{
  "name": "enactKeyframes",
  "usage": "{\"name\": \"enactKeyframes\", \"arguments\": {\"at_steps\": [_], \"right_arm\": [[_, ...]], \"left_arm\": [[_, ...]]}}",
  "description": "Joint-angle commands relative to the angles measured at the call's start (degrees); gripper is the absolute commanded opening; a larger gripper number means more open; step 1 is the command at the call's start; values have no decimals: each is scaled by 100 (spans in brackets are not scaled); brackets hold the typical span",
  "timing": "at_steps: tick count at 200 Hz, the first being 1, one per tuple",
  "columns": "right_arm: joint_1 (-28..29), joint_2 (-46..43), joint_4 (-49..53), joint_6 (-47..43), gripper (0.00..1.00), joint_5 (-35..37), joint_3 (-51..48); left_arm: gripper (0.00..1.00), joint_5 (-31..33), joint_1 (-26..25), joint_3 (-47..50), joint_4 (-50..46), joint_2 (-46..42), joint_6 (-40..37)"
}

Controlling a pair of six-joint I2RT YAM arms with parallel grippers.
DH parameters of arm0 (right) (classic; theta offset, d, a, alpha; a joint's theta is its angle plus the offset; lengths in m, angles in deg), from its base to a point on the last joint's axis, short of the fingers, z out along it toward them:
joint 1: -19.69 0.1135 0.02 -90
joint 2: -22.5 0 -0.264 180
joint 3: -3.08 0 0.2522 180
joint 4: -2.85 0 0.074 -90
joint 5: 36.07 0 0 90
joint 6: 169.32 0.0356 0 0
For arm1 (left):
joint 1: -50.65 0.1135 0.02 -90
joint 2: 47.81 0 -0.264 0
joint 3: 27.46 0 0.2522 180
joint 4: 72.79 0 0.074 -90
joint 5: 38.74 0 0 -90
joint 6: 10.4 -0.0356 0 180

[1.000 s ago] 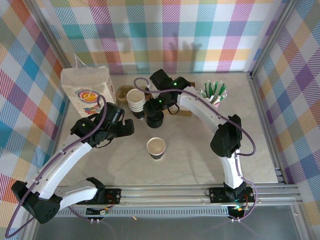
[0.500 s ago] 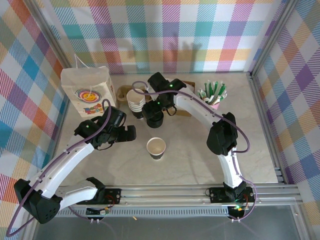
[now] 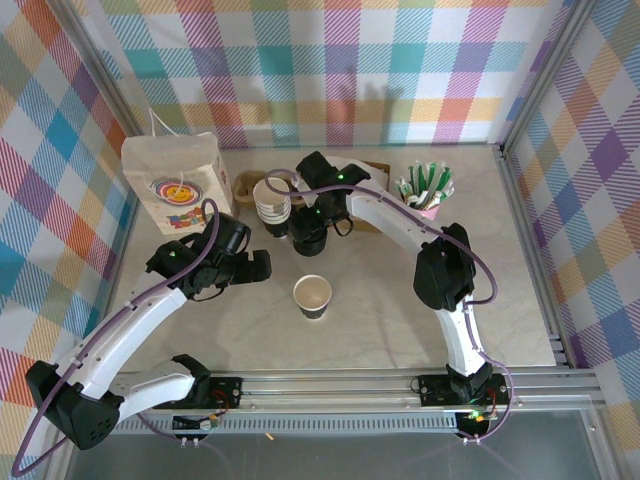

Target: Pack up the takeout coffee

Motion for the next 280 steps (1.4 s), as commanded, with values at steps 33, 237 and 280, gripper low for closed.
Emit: {"name": "enactKeyframes", "arguments": {"at_steps": [33,237,280], "right_arm": [[-51,208,-143,-5,92,-138,-102],[-152,571,-298,-137,91,-187,108],[-152,637,-269,-159,90,-99,162]], "left_arm": [[100,339,63,-80,-240,-15,73],[100,376,99,-115,-400,-20,177],[100,380,99,-124,-425,-19,188]]}}
